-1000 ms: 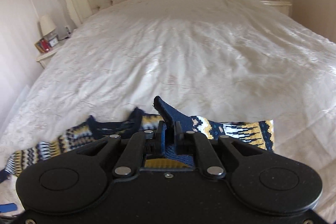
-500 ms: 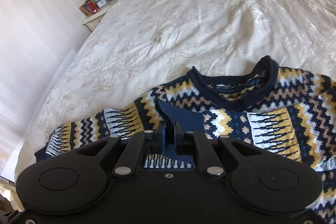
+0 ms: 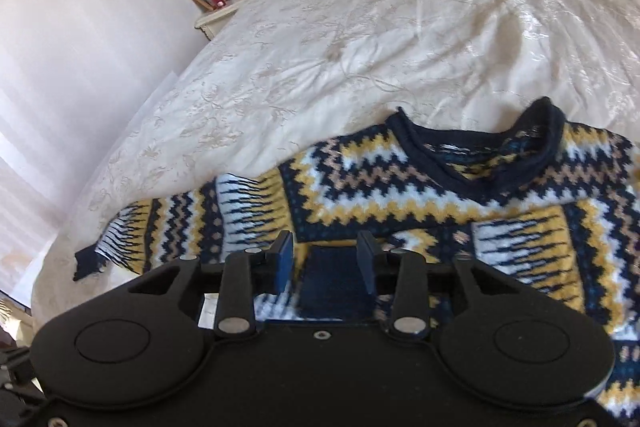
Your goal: Fold small clothes
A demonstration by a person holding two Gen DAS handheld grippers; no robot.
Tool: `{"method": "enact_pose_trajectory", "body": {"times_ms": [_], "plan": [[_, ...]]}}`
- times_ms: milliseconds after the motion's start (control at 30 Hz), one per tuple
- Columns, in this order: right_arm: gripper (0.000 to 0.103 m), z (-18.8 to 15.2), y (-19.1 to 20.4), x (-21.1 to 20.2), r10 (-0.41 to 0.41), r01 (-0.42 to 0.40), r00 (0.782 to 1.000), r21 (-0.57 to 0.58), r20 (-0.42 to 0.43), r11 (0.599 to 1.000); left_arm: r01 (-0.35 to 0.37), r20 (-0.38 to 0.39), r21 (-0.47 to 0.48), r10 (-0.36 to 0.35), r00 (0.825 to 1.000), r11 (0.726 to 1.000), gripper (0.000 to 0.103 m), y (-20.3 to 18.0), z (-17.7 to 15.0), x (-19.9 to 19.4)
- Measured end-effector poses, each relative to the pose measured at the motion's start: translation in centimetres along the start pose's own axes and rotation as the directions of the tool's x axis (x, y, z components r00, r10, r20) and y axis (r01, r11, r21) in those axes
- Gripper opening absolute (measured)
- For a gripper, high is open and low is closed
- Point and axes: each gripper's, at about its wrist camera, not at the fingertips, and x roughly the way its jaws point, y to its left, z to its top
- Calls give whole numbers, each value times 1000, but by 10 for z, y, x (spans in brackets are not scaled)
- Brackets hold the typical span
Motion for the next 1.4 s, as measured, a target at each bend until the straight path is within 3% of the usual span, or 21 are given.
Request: {"method": "enact_pose_trajectory", "body": {"times_ms": [133,267,500,700,867,1000,1167,1200,1267,1333,1400], "plan": [[67,-20,-41,-19,-109,109,994,-1,-12,994,17,25,37,-18,1000,999,84,-22,11,17],[74,-40,-81,-38,-197,199,979,28,-41,980,73,48,78,-77,996,994,79,-45,19,38],[97,-65,-125,-57,-229,235,971,92,-69,968,99,14,142,-102,995,985,79,-78,27,79],[103,-79,-147,-44,-163,182,974,112,-157,977,106,-4,165,-107,994,981,79,-91,35,107],[103,-94,-145,-20,-198,206,956,15,-215,978,96,-51,162,-89,995,982,79,-94,39,132],[103,-103,-142,-5,-226,218,945,-60,-238,974,114,-110,121,-101,989,986,79,-91,43,150],[103,-104,-144,-1,-227,218,947,-68,-228,974,142,-141,30,-137,981,989,79,-85,50,158],[103,-104,-145,-1,-228,218,948,-70,-224,974,145,-140,23,-140,980,989,75,-85,52,157],[103,-105,-144,-4,-233,222,949,-73,-210,972,153,-118,22,-149,982,988,51,-86,54,152],[103,-107,-142,-4,-244,232,949,-84,-199,969,156,-93,39,-152,984,987,14,-87,56,146],[103,-106,-139,-3,-259,244,945,-97,-199,965,145,-55,68,-141,988,987,5,-89,58,136]]}}
